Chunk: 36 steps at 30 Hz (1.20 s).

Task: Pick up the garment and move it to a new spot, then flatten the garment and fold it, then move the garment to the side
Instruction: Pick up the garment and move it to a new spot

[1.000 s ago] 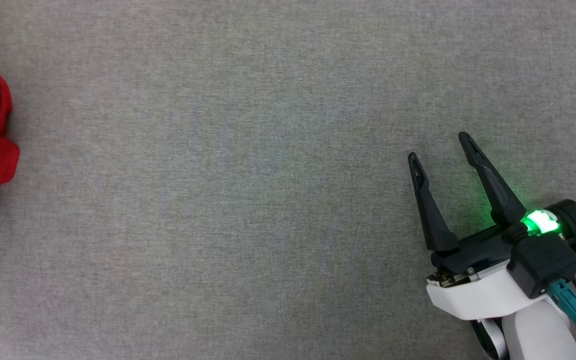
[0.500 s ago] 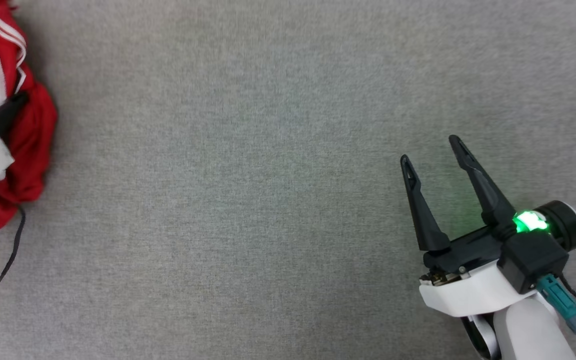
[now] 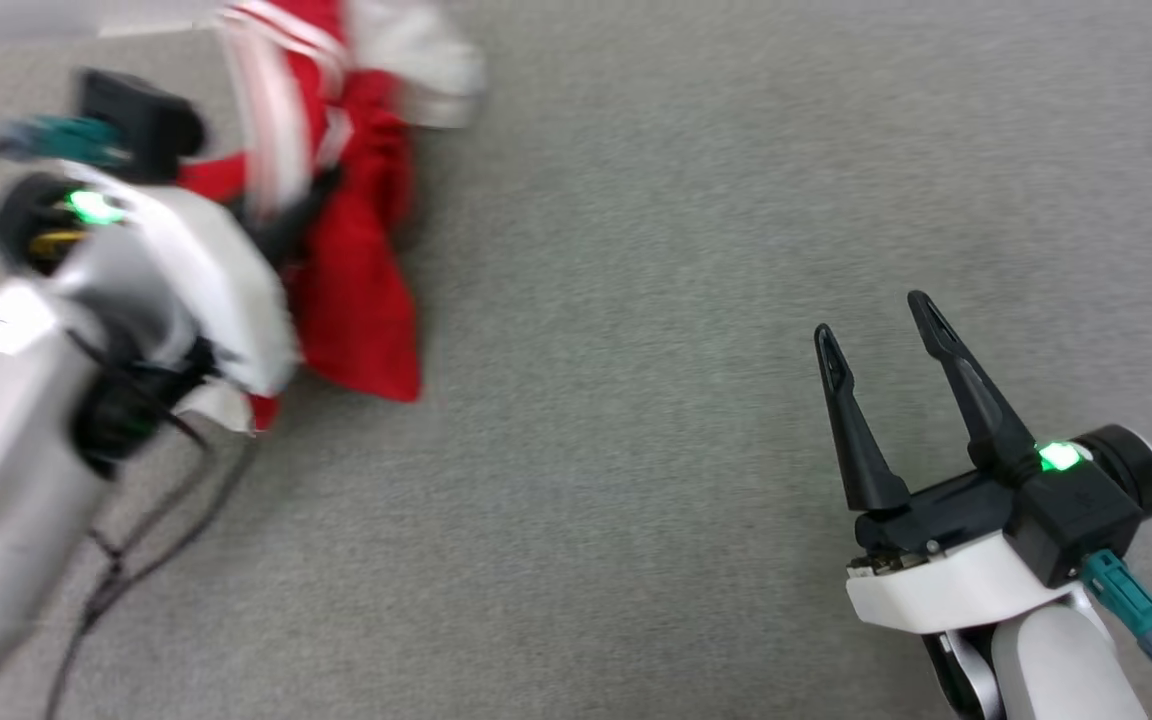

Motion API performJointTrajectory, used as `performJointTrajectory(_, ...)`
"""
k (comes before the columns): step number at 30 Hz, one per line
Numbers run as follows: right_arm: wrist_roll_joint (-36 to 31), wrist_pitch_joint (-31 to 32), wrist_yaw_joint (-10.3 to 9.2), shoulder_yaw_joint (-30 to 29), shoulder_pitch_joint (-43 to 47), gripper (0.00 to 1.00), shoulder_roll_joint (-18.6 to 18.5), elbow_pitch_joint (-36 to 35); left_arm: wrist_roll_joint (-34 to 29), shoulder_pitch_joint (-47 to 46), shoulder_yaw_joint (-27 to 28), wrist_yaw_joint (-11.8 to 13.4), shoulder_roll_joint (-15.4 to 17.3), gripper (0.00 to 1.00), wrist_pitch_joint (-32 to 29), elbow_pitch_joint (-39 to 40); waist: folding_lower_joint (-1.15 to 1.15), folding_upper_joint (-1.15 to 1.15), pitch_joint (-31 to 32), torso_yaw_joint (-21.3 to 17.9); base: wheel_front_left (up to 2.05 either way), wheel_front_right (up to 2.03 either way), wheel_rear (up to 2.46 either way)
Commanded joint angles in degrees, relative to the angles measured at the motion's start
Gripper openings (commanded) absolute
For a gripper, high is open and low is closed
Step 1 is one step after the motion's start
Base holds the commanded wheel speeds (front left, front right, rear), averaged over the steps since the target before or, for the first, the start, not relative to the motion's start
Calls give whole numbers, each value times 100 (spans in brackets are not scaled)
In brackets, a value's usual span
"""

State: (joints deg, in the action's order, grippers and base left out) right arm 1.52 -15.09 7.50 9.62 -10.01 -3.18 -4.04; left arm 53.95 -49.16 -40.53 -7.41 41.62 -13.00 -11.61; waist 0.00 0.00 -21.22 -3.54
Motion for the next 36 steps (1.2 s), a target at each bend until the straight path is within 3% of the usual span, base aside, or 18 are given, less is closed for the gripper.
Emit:
performJointTrajectory(1,21,-12,-3,-71,122,100,29,18,-58,-97,-167,-8,-227,0,156,47,0,0,250,-265,0,0,0)
performJointTrajectory(8,145,-12,-2,-684,166,100,37,38,-797,-313,-1402,-7,-1088,0,702,-255,0,0,498,-723,0,0,0)
performJointTrajectory(11,167,-12,-2,-757,172,100,38,21,-1006,-264,-1799,-7,-1297,0,837,-462,0,0,542,-832,0,0,0)
performJointTrajectory(15,188,-12,-2,-818,240,100,39,-24,-904,145,-2304,-7,-1845,0,1081,-886,0,0,610,-942,0,0,0)
performJointTrajectory(16,183,-12,-2,-860,312,100,38,-39,-990,352,-2695,-2,-2079,0,1202,-1202,0,0,668,-938,0,0,0)
performJointTrajectory(17,177,-12,-2,-875,326,100,38,-39,-1043,444,-2821,-1,-2158,36,1241,-1295,0,0,696,-921,0,0,0)
performJointTrajectory(18,165,-12,-2,-874,342,100,39,-36,-1110,520,-2933,-1,-2233,93,1289,-1389,0,0,726,-900,0,0,0)
performJointTrajectory(19,152,-12,-2,-867,364,100,39,-28,-1149,586,-3003,-1,-2319,100,1341,-1474,0,0,757,-875,0,0,0)
performJointTrajectory(27,43,-12,-3,-844,511,100,37,12,-1096,698,-3021,-1,-2615,100,2207,-1753,0,0,1140,-424,0,0,0)
performJointTrajectory(32,-77,-12,-2,-893,653,100,37,12,-1015,657,-2404,326,-2336,100,2716,-1507,0,0,1507,-28,0,0,0)
performJointTrajectory(36,-95,-12,-2,-953,710,100,29,-41,-1007,837,-1729,819,-1933,100,2813,-1151,0,0,1704,197,0,0,0)
